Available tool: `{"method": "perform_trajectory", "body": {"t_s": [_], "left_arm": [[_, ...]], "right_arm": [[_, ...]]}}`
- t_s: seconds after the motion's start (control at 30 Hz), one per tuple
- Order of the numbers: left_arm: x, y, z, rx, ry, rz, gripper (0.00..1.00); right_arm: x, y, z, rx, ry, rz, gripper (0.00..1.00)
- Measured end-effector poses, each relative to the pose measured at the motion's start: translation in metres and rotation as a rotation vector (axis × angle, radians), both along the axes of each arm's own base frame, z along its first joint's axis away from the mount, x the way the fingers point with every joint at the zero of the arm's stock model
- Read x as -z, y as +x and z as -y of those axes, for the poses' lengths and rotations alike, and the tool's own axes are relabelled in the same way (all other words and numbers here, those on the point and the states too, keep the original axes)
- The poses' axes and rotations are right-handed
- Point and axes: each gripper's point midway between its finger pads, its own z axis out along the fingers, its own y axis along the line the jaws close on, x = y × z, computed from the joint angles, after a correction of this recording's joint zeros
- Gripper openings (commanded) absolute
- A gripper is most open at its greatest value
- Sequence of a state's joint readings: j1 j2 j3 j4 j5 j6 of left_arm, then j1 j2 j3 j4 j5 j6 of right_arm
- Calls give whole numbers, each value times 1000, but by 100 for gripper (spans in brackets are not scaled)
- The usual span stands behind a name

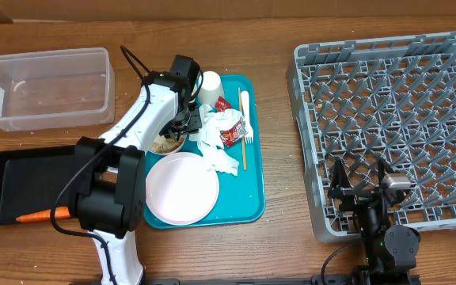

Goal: Sort waste into correct bins and load items into the dishwasher rack
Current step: 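Grasp the rim of the front white bowl with the left gripper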

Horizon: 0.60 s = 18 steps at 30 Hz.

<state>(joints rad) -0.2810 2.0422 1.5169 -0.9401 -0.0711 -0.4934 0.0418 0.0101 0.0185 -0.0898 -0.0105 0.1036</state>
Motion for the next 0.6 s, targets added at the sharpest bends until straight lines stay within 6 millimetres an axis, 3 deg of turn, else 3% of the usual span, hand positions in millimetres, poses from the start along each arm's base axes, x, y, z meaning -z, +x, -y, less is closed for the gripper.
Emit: {"method": "perform_trajectory", "body": {"t_s": [0.23, 0.3, 0.43, 0.6], "left_arm": [[0, -6, -1, 17, 9, -25, 5], [-1, -8, -4, 23, 20, -36, 4], [-18, -2, 1, 27, 14, -25, 4], [-47, -10, -3, 24, 31, -84, 4]], "right_arm": [[0, 0, 0, 0, 0, 0, 100], [0, 0, 0, 0, 0, 0, 100], [0, 0, 0, 0, 0, 0, 100], [0, 0, 0, 0, 0, 0, 100]]}}
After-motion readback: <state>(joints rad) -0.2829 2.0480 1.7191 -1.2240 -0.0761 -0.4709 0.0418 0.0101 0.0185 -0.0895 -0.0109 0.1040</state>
